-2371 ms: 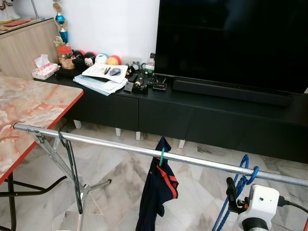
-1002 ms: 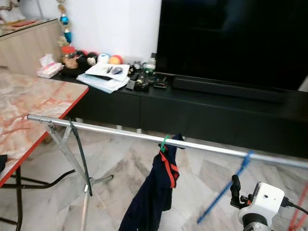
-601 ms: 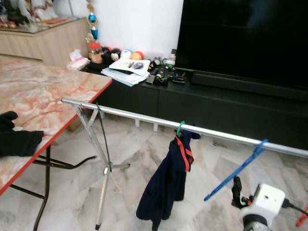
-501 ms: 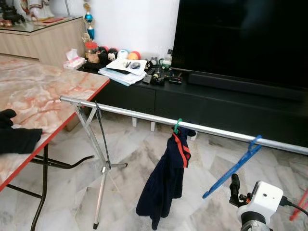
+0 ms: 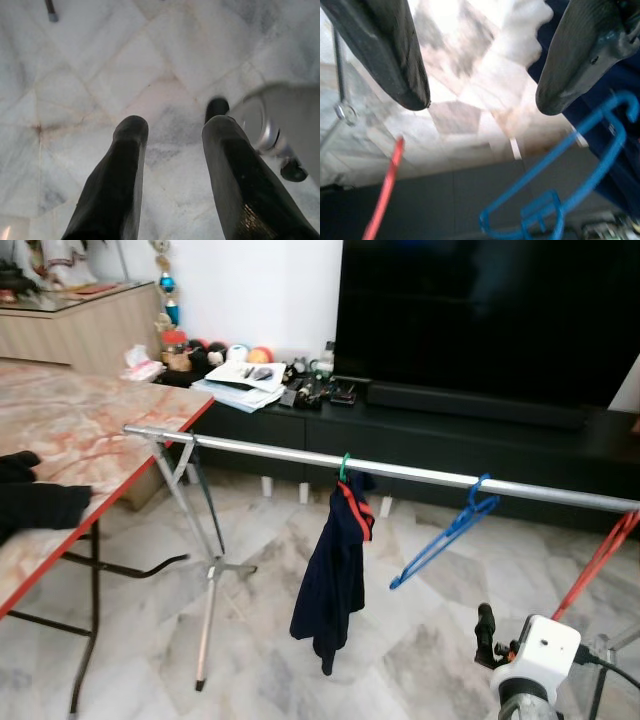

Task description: Hang hanger

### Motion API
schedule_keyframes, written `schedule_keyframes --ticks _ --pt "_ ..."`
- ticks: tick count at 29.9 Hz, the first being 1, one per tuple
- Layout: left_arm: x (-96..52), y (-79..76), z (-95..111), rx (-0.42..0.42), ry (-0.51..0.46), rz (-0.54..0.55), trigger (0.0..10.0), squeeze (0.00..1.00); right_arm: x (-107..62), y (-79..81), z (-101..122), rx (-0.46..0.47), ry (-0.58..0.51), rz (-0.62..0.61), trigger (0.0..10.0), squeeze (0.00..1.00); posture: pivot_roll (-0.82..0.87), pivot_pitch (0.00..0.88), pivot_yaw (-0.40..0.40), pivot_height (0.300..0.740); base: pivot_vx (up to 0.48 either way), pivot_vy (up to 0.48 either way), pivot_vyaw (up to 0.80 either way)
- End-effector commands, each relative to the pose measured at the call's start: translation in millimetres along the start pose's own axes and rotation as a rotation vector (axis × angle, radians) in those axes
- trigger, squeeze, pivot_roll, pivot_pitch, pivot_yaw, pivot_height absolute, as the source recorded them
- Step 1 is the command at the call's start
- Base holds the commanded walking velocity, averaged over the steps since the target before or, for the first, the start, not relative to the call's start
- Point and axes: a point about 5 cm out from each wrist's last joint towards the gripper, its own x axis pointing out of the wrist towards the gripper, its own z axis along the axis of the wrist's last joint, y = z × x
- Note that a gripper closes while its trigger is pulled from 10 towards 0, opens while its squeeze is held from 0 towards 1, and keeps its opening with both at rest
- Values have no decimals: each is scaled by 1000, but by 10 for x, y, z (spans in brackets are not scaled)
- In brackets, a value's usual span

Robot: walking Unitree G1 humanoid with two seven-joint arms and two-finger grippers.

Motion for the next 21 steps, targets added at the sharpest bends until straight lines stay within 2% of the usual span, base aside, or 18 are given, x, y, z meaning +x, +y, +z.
schedule_keyframes --ticks 1,4,6,7,8,9,10,14,16,21 --pt "-3 44 36 -8 -23 11 10000 0 47 82 -15 8 8 28 10000 0 95 0 -35 740 -262 0 0" --pt "-27 82 -10 -9 -15 19 10000 0 144 151 -195 3 103 76 10000 0 85 4 -33 740 -84 0 0" --pt "-37 104 -28 -6 -7 23 10000 0 169 164 -249 -4 129 81 10000 0 85 4 -33 740 0 0 0" --pt "-37 156 -2 -8 -3 29 10000 0 212 233 -426 -59 221 119 10000 0 79 7 -28 740 0 0 0" --pt "-37 156 -2 -8 -3 29 10000 0 212 233 -426 -59 221 119 10000 0 79 7 -28 740 0 0 0" --pt "-23 174 46 -11 -7 31 10000 0 228 279 -516 -82 264 144 10000 0 79 6 -25 740 0 0 0" --pt "-3 170 100 -16 -13 32 10000 0 218 338 -624 -116 313 180 10000 0 79 6 -25 740 0 0 0" --pt "26 144 164 -16 -18 31 10000 0 170 369 -788 -148 396 204 10000 0 84 5 -18 740 0 0 0" --pt "51 108 214 -17 -23 28 10000 0 80 343 -957 -196 477 214 10000 0 100 0 -18 740 0 0 0" --pt "87 27 278 -16 -33 19 10000 0 -42 242 -1143 -176 567 166 10000 0 113 1 -17 740 0 0 0"
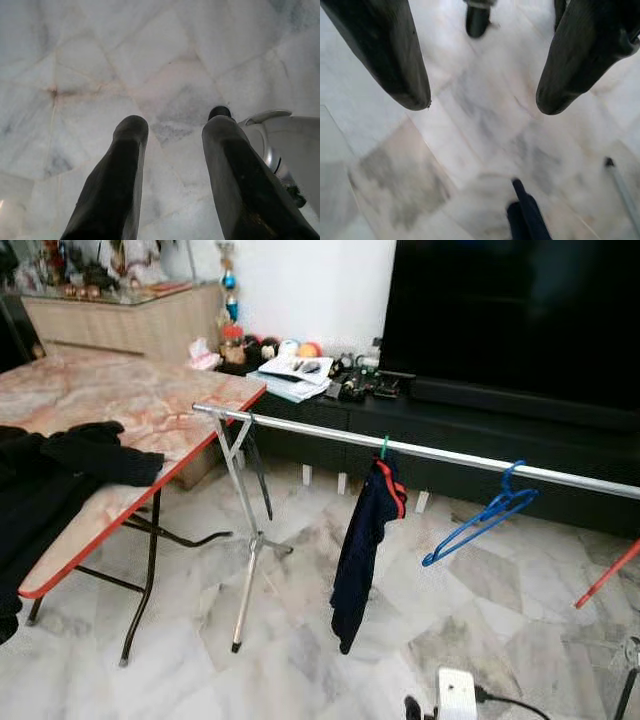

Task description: Hang hanger

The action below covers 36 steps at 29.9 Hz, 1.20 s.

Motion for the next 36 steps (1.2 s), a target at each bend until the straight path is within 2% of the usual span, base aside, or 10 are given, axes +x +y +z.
schedule_keyframes --ticks 1,3,9,14,17,20,24,26,29,36 --pt "13 -36 5 -3 10 -3 10000 0 0 -26 -23 24 5 -15 10000 0 113 1 -17 740 0 0 0" --pt "24 -88 13 2 7 -11 10000 0 -7 -35 -81 53 17 -24 10000 0 101 3 -9 740 0 0 -216" --pt "42 -217 0 15 13 -23 10000 0 -40 -101 -240 42 60 -37 10000 0 102 1 -12 740 0 0 -751" --pt "41 -245 -11 14 8 -23 10000 0 -61 -146 -323 41 84 -45 10000 0 106 4 -13 740 0 0 -753" --pt "-5 -158 -98 20 13 -17 10000 0 -64 -145 -333 38 84 -44 10000 0 103 10 -9 740 0 0 -746" --pt "-66 -36 -204 71 33 -8 10000 0 -62 -130 -327 48 79 -42 10000 0 101 18 -5 740 0 -119 -748" --pt "-114 68 -274 51 47 6 10000 0 -59 -116 -317 46 76 -38 10000 0 100 22 -2 740 0 -284 -745" --pt "-154 184 -305 34 54 22 10000 0 -57 -108 -310 51 73 -38 10000 0 100 27 4 740 0 0 -744" --pt "-180 278 -307 39 59 29 10000 0 -56 -107 -305 60 71 -43 10000 0 99 32 8 740 0 0 -744" --pt "-182 311 -291 67 65 29 10000 0 -54 -104 -301 74 71 -48 10000 0 96 42 19 740 0 -45 -745"
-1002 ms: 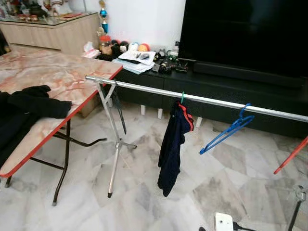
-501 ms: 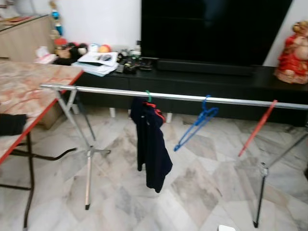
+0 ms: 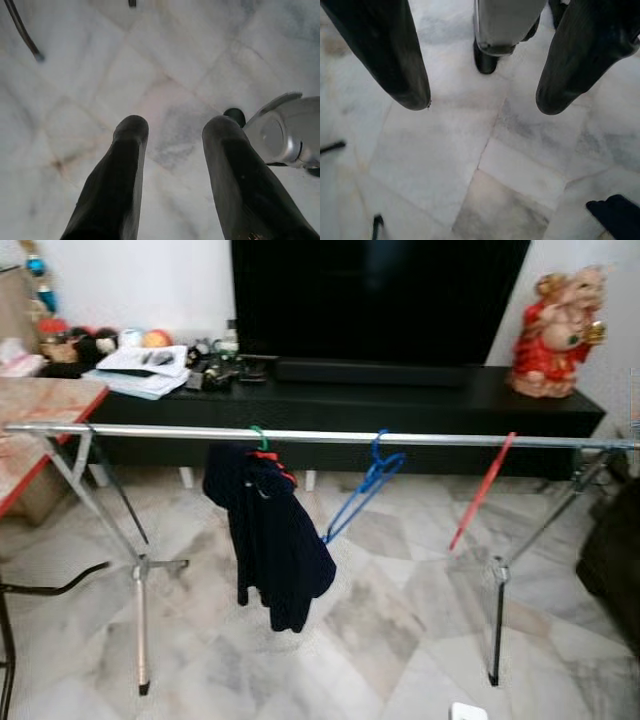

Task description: Hang hanger

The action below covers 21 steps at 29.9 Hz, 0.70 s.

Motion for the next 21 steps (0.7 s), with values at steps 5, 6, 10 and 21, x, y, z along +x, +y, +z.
schedule_keyframes --ticks 5,6,10,21 --pt "16 -56 -12 15 19 -4 10000 0 -7 -20 -45 18 15 -10 10000 0 96 46 21 740 0 -327 -746" --pt "23 -83 -9 11 17 -5 10000 0 -6 -21 -41 21 14 -11 10000 0 96 47 22 740 0 0 -750" --pt "28 -109 -4 17 14 -11 10000 0 -6 -23 -38 25 13 -13 10000 0 99 48 21 740 0 0 -750" --pt "-11 29 -2 5 -5 0 10000 0 -9 -24 -45 22 8 -8 10000 0 102 56 23 740 0 0 -748"
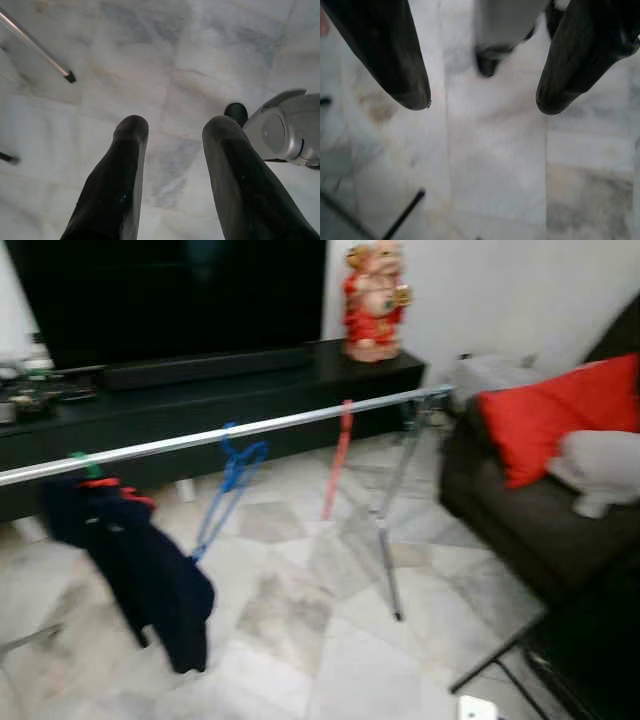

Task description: Hang hanger

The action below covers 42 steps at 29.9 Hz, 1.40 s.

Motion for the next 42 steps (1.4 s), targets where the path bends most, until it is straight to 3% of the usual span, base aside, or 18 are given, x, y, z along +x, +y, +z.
schedule_keyframes --ticks 1,6,8,11,15,19,21,22,24,25,26,30,37,40,41,42 --pt "-12 29 -9 -13 -5 5 10000 0 5 -76 42 -6 -15 -16 10000 0 98 60 24 740 0 0 -744" --pt "-19 -36 -60 12 5 -26 10000 0 6 -114 82 -31 -42 -11 10000 0 85 60 52 740 0 0 -747" --pt "3 -139 -66 21 9 -39 10000 0 10 -133 153 -18 -82 -27 10000 0 80 56 57 740 0 0 -744" --pt "69 -392 -12 64 12 -79 10000 0 6 -224 416 45 -234 -81 10000 0 75 45 83 740 0 0 0" --pt "139 -519 146 69 -13 -82 10000 0 -6 -225 623 86 -339 -92 10000 0 85 33 79 740 0 0 0" --pt "213 -564 413 52 -69 -64 10000 0 -79 -171 980 35 -546 -78 10000 0 87 34 49 740 0 0 0" --pt "222 -516 474 37 -83 -54 10000 0 -219 -133 1235 13 -731 -70 10000 0 70 31 26 740 0 0 0" --pt "222 -516 474 37 -83 -54 10000 0 -219 -133 1235 13 -731 -70 10000 0 70 31 26 740 0 0 0" --pt "212 -479 452 25 -85 -47 10000 0 -374 -112 1352 -22 -858 -51 10000 0 67 23 18 740 0 0 0" --pt "212 -479 452 25 -85 -47 10000 0 -374 -112 1352 -22 -858 -51 10000 0 67 23 18 740 0 0 0" --pt "196 -454 404 18 -83 -44 10000 0 -525 -125 1383 -41 -929 -47 10000 0 66 17 11 740 0 0 0" --pt "168 -436 319 8 -79 -41 10000 0 -868 -214 1306 -75 -1009 -65 10000 0 62 4 -7 740 0 0 0" --pt "148 -450 260 -4 -84 -41 10000 0 -1063 -451 1083 -47 -948 -199 10000 0 54 0 -25 740 0 0 0" --pt "150 -502 260 -1 -91 -50 10000 0 -875 -683 888 -19 -783 -323 10000 0 42 0 -16 740 0 0 0" --pt "150 -502 260 -1 -91 -50 10000 0 -875 -683 888 -19 -783 -323 10000 0 42 0 -16 740 0 0 0" --pt "158 -527 283 4 -95 -54 10000 0 -740 -762 810 22 -684 -358 10000 0 39 0 -15 740 0 0 0"
